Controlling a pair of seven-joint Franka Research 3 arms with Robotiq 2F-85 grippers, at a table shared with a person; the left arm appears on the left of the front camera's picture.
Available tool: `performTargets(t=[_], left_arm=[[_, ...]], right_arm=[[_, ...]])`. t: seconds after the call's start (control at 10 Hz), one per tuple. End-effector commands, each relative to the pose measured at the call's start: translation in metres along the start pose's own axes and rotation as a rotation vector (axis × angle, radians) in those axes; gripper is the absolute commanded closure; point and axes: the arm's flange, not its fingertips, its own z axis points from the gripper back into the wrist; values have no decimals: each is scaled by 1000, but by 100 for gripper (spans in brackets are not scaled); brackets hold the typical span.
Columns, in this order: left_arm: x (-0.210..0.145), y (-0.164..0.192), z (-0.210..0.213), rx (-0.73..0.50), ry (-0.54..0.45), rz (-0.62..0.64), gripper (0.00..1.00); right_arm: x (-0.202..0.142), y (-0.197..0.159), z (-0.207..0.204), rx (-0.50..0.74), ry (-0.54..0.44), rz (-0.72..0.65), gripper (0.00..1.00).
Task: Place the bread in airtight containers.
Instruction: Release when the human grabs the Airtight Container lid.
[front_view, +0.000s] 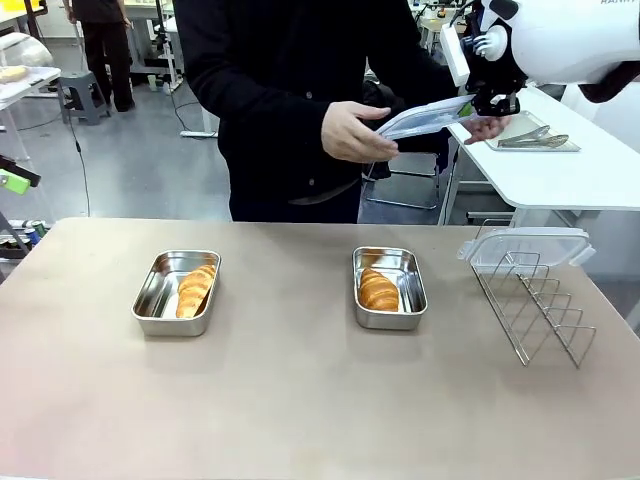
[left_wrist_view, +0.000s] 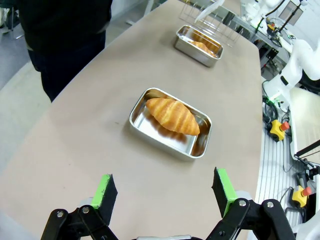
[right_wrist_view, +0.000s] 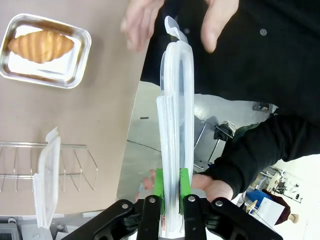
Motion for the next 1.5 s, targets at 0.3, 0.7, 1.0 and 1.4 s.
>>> performTargets(t=[0.3,0.7,1.0,1.4], left_arm=[[1,-1,-1,2,7,-9,0],[1,-1,-1,2,7,-9,0],[1,-1,-1,2,7,-9,0],[1,-1,-1,2,7,-9,0]], right_arm=[[-3,3,4,-15,-18,-6,100],[11,-2,25,-60,-19,-74,0],[9,-7,89,-176,-104,-313,6],[-96,62,151,-172,-370,-854,0]])
